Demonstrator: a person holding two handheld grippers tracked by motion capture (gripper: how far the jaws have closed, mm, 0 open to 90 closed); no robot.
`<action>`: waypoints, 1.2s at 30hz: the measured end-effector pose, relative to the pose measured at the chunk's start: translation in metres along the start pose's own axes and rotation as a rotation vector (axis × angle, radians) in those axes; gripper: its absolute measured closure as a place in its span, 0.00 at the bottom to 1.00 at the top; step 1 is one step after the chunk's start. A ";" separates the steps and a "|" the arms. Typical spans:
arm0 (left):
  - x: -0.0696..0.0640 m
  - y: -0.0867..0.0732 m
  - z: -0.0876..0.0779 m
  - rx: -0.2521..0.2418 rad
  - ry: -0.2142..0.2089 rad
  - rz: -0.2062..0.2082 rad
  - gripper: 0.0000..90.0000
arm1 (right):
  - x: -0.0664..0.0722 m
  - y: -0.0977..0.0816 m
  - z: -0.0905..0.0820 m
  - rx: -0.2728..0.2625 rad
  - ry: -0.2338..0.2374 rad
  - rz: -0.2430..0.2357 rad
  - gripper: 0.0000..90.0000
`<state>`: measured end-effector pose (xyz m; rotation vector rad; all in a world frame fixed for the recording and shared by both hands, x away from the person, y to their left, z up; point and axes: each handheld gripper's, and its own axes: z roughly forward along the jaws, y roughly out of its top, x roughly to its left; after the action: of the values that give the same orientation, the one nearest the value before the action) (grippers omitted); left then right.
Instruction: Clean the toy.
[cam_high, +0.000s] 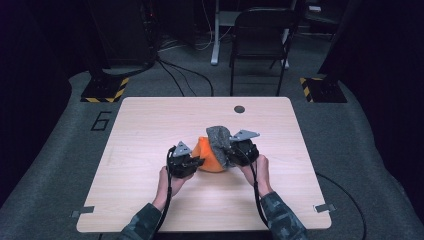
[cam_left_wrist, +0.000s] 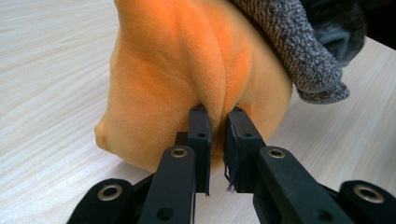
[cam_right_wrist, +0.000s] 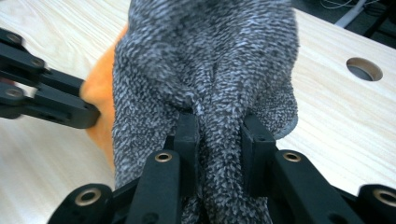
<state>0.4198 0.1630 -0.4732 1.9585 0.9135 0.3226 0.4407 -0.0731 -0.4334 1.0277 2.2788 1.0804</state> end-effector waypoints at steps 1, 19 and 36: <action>0.000 0.000 0.000 -0.001 -0.002 -0.004 0.89 | 0.000 0.000 0.000 -0.002 0.001 0.000 0.80; -0.007 -0.002 0.001 0.054 0.084 0.071 0.50 | -0.006 0.001 0.005 -0.025 -0.009 0.018 0.80; -0.007 -0.003 0.001 0.037 0.075 0.082 0.91 | -0.007 0.005 -0.003 -0.056 0.013 0.047 0.79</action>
<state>0.4139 0.1585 -0.4753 2.0332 0.8948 0.4317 0.4457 -0.0772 -0.4271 1.0599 2.2323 1.1664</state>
